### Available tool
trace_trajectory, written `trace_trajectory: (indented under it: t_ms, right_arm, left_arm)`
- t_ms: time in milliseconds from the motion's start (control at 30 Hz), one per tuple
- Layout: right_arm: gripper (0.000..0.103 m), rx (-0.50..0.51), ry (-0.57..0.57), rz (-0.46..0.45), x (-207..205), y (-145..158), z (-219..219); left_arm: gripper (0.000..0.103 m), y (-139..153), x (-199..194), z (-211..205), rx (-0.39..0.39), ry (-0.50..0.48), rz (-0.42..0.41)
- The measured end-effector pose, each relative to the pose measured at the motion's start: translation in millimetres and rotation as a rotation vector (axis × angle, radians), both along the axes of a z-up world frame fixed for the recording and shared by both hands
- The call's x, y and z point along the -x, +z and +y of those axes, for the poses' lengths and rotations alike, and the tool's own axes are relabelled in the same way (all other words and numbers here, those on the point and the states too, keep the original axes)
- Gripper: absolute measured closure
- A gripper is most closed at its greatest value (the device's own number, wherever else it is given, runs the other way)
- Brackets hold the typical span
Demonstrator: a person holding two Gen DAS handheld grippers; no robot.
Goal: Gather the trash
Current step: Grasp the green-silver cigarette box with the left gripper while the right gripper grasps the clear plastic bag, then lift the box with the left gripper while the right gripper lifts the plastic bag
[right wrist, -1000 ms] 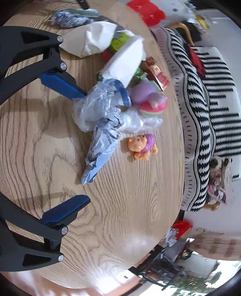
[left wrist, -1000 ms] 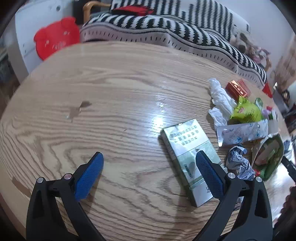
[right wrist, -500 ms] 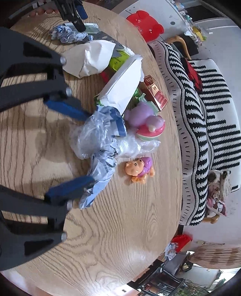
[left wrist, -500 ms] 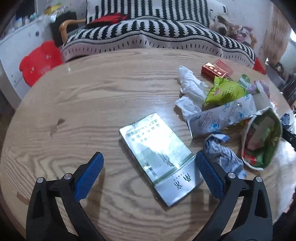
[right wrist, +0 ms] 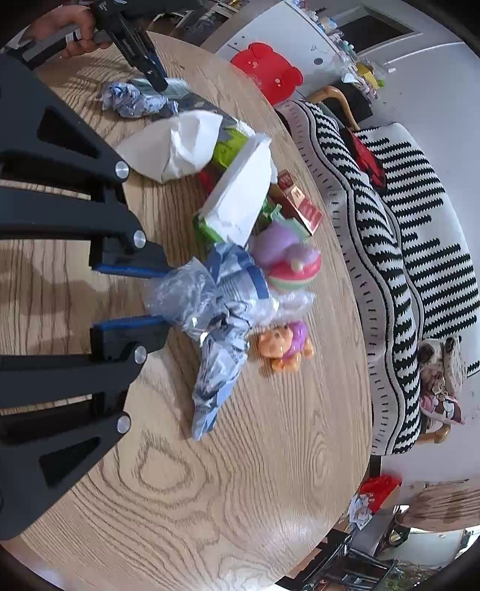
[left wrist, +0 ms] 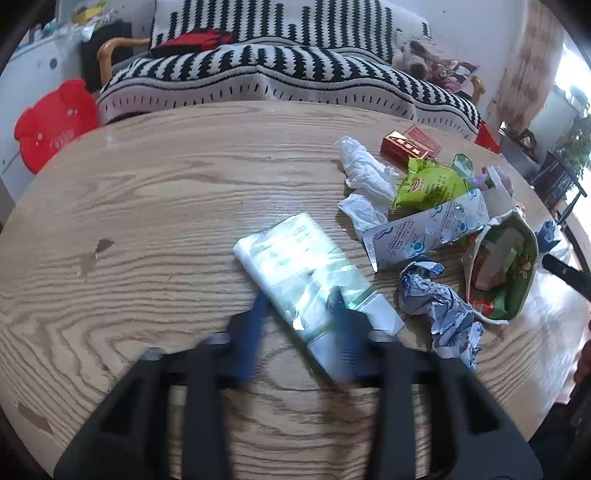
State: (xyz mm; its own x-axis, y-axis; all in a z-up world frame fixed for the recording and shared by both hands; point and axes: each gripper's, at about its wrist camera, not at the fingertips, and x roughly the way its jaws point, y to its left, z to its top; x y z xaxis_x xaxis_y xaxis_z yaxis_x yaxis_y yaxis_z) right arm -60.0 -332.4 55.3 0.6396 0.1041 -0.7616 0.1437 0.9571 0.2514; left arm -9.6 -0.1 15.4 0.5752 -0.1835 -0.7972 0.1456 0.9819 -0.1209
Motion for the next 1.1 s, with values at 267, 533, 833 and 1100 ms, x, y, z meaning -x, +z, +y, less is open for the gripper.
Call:
trace_trajectory:
  t_ms: [267, 533, 833, 1100]
  right_arm:
    - [0.085, -0.002, 0.040, 0.006, 0.2, -0.2, 14.6]
    - [0.085, -0.028, 0.027, 0.010, -1.3, -3.0, 5.2]
    - [0.085, -0.057, 0.050, 0.000, 0.1, 0.1, 6.3]
    - [0.084, -0.098, 0.022, -0.039, 7.2, 7.0, -1.8]
  left_arm:
    - [0.103, 5.3, 1.5, 7.6, 0.075, 0.067, -0.010]
    - [0.006, 21.4, 20.8, -18.5, -0.130, 0.091, -0.099]
    - [0.006, 6.1, 17.9, -59.3, -0.299, -0.008, -0.065]
    - [0.049, -4.8, 4.7, -37.1, -0.108, -0.013, 0.000]
